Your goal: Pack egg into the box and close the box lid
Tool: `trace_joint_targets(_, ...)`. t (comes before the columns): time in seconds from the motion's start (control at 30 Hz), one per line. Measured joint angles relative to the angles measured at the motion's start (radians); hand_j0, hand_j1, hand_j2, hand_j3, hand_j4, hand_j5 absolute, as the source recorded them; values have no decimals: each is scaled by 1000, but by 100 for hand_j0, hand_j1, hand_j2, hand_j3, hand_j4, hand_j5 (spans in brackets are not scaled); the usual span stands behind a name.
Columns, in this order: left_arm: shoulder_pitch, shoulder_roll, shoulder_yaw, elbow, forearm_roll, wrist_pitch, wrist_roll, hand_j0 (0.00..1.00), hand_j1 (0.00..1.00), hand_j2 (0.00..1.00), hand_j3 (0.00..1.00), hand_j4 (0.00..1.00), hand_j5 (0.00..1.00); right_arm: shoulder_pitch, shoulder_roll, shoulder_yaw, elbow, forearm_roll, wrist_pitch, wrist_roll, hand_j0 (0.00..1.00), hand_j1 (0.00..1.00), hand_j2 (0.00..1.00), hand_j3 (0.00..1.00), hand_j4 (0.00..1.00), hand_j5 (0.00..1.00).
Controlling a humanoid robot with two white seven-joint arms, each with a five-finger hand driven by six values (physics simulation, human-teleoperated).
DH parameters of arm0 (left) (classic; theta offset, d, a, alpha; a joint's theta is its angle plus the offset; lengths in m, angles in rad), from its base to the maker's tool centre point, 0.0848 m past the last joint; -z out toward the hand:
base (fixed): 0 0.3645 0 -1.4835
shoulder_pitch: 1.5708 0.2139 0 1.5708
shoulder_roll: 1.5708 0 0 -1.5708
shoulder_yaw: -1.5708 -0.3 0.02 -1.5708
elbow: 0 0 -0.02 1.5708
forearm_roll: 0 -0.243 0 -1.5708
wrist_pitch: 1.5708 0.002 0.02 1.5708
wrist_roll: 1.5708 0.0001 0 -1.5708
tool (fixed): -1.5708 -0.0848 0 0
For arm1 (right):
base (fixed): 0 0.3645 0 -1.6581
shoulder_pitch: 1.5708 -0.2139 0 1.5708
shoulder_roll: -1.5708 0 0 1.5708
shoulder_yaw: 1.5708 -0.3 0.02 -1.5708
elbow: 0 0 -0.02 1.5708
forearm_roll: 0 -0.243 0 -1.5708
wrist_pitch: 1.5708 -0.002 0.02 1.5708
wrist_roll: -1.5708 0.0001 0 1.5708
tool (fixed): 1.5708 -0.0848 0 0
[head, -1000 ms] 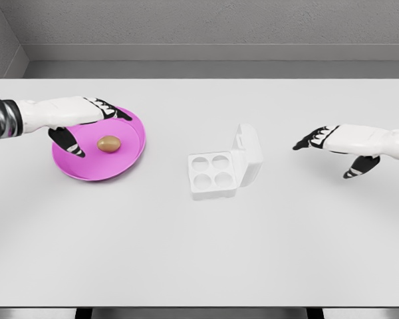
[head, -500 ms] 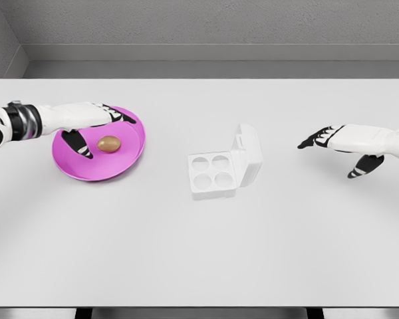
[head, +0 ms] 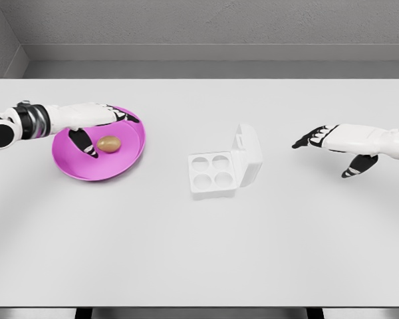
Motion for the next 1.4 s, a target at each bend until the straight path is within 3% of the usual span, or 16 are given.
trace_joint_targets(1.0,6,-19,-7,49,-22,2,0,100,100,100,100,100,100,0,10,6,1,-1,0,0,100,100,100,100,100,100)
trace_joint_targets(1.1,5,-21,-20,50,-22,3,0,89,89,89,89,89,89,3,14,1,2,-1,0,0,100,100,100,100,100,100)
trace_joint_targets(1.4,6,-20,-27,54,-21,3,0,82,82,82,82,82,82,3,15,2,1,-1,0,0,100,100,100,100,100,100)
